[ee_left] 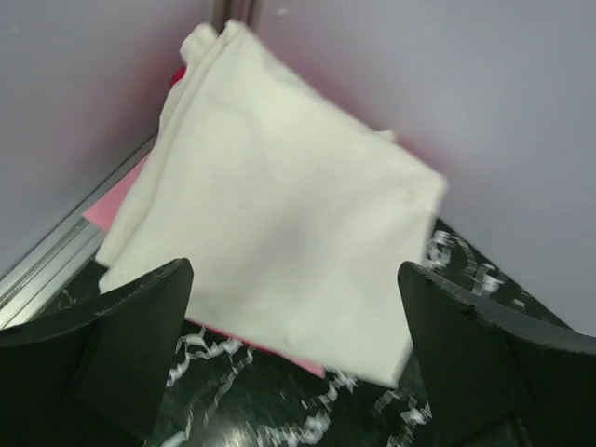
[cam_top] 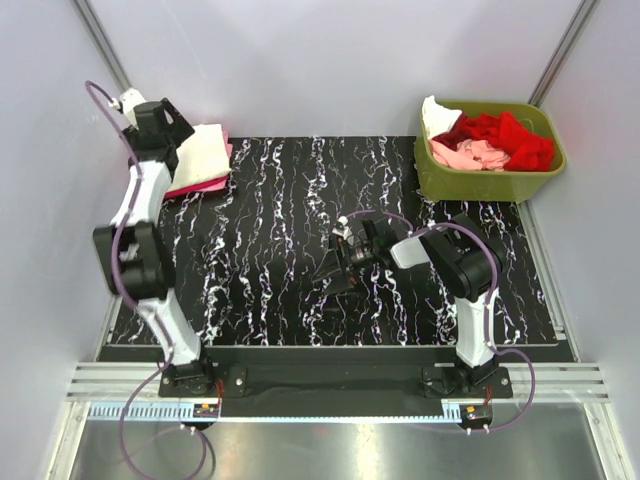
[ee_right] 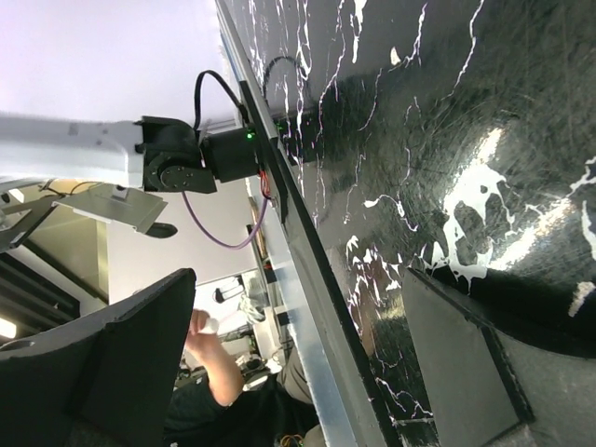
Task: Fold and stack the t-shirts
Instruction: Reset both grippers
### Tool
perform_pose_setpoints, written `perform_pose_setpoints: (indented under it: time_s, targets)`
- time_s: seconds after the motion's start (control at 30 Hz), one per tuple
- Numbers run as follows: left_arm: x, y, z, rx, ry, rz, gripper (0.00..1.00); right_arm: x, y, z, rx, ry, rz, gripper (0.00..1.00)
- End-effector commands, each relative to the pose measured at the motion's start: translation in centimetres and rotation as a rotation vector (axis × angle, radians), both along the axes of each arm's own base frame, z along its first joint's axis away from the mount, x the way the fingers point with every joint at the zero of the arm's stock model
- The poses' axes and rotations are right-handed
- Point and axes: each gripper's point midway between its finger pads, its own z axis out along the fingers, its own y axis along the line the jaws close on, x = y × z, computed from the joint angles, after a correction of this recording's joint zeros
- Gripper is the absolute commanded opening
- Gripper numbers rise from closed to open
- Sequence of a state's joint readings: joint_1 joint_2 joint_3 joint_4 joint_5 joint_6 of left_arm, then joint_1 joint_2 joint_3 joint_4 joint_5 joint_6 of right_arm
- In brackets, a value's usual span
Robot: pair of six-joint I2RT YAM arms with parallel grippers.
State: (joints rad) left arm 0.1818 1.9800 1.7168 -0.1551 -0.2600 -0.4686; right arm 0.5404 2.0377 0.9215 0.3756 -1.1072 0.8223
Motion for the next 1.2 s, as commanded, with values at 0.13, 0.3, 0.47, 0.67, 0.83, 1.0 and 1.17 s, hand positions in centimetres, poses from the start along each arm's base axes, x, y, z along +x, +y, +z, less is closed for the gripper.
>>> perform_pose_setpoints:
  time_s: [0.13, 0.3, 0.47, 0.67, 0.83, 1.0, 1.17]
  targets:
    - [-10.9, -3.9, 12.7, 0.041, -0.199, 0.000, 0.99, -0.3, -0.1, -1.3, -0.109, 0.002, -0.034, 1.00]
    - [-18.6, -8.2, 11.0, -0.045, -0.140, -0.130, 0.99, -0.8, 0.1, -0.9, -0.155, -0.045, -0.028, 1.00]
    - [-24.7, -16.5, 6.2, -0.259, 0.048, -0.500, 0.99, -0.7, 0.0, -0.7, -0.233, -0.125, -0.060, 1.00]
    - [-32.1, -20.2, -0.3, -0.305, 0.247, -0.716, 0.99, -0.5, -0.4, -0.5, -0.291, -0.169, -0.107, 1.00]
    - [-35.6, -21.9, -0.6, -0.275, 0.260, -0.888, 0.99, -0.5, -0.8, -0.3, -0.319, -0.198, -0.137, 1.00]
    - [-37.6, -23.0, -0.7, -0.272, 0.165, -0.954, 0.99, -0.6, -1.0, -0.3, -0.342, -0.209, -0.151, 1.00]
    - [-37.6, -22.7, 0.0, -0.256, 0.127, -0.922, 0.99, -0.6, -1.2, -0.1, -0.342, -0.222, -0.154, 1.00]
